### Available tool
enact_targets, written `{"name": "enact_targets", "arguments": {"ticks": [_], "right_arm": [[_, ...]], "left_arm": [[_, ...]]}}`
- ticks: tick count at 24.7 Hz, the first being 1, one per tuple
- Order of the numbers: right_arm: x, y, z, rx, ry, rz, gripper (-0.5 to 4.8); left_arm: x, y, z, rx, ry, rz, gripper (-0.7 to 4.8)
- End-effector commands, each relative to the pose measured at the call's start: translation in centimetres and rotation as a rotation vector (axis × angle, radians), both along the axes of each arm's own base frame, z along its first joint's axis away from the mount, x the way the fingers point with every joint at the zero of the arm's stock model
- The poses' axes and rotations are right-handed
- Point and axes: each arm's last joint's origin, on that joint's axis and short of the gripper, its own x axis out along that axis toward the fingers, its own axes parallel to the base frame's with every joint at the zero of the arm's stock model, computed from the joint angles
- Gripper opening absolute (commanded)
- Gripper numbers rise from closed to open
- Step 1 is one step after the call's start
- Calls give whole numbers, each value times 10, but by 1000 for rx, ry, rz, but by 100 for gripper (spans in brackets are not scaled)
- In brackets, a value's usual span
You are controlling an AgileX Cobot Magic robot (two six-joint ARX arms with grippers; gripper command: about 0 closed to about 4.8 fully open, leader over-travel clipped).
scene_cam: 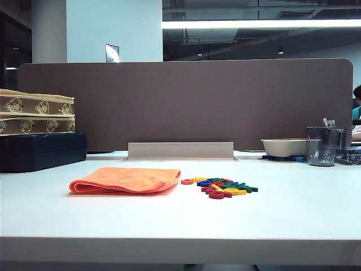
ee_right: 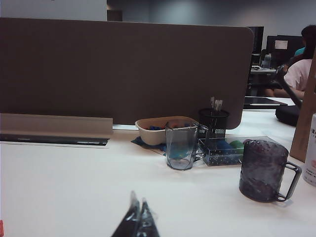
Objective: Use an orange cloth to wipe the letter magnets on the table away for a distance.
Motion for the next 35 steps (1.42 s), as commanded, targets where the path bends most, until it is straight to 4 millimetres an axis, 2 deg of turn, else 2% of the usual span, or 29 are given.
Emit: {"name": "enact_targets", "arguments": {"ticks": [1, 11, 15, 19, 20, 21, 22, 26, 32, 34, 35], "right_arm": [[0, 0, -2, 3, -6, 2, -8], [0, -1, -2, 96, -6, -10, -9], [0, -1, -1, 110, -7, -9, -9], [0, -1, -2, 164, 0, 1, -9], [0, -1, -2, 184, 0, 5, -9], [0, -1, -2, 194, -2, 10, -9], [0, -1, -2, 195, -4, 10, -9], [-1, 0, 1, 219, -17, 31, -8], [-4, 2, 14, 204, -55, 92, 34], [-5, 3, 21, 193, -58, 133, 45], [-5, 3, 22, 189, -53, 154, 46]], "left_arm": [[0, 0, 2, -11, -14, -8, -4], [0, 0, 2, -25, -15, -11, -3], [-1, -3, 3, -15, -21, -101, -1], [-1, -3, 4, -15, -24, -104, 0], [-1, -3, 5, -15, -26, -105, 8], [-2, -3, 7, -27, -31, -107, 50], [-2, -3, 9, -52, -39, -109, 68], [-3, -4, 15, -67, -55, -132, 68], [-5, -4, 20, -62, -68, -156, 66], [-5, -4, 19, -63, -68, -144, 13], [-5, -4, 19, -63, -68, -143, 13]]}}
